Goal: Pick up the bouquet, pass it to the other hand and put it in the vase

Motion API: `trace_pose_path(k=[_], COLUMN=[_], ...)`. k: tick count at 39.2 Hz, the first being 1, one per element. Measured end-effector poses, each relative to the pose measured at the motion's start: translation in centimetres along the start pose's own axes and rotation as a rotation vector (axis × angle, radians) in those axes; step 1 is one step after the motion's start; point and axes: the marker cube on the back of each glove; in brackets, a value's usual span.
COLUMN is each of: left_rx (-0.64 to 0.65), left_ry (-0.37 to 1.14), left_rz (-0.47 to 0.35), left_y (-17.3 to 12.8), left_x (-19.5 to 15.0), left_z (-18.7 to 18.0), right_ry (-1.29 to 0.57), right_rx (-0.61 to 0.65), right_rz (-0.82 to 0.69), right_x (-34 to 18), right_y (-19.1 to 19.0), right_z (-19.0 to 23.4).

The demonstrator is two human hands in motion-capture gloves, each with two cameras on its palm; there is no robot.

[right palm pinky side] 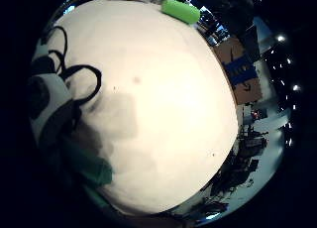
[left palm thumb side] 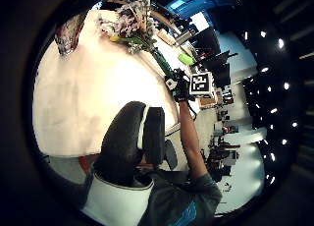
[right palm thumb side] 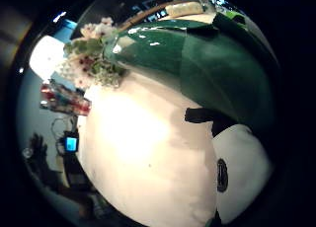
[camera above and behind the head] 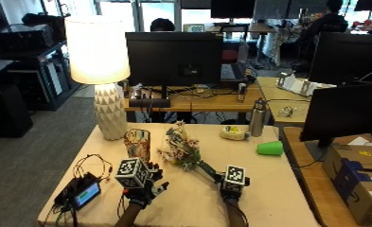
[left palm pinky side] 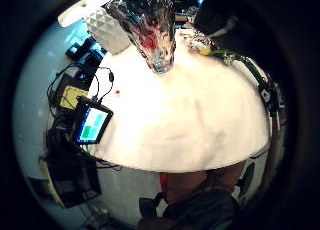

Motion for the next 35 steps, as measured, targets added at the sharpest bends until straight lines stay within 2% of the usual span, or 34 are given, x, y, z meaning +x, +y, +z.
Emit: trace_pose_path(k=[7, 11, 22, 28, 35], left_rx=[0.021, 0.045, 0.082, 0.129, 0.040], left_ry=[0.019, 0.097, 0.713, 0.914, 1.161], left_rz=[-0.001, 0.004, 0.106, 0.162, 0.193], left_y=[-0.5, -1.1, -4.1, -5.5, -6.9], left_x=[0.2, 0.6, 5.1, 8.7, 13.6], left_z=[-0.7, -1.7, -6.7, -8.6, -10.2], right_ry=[-0.059, -0.139, -0.703, -0.965, -1.203], right_rx=[0.015, 0.039, 0.195, 0.194, 0.162], right_rz=[0.017, 0.039, -0.009, -0.093, -0.263], right_x=[-0.2, -0.4, -3.3, -6.1, -10.1], right_y=[-0.1, -0.3, 0.8, 2.9, 4.6], right_z=[-1.4, -3.1, -12.4, -15.5, -16.8])
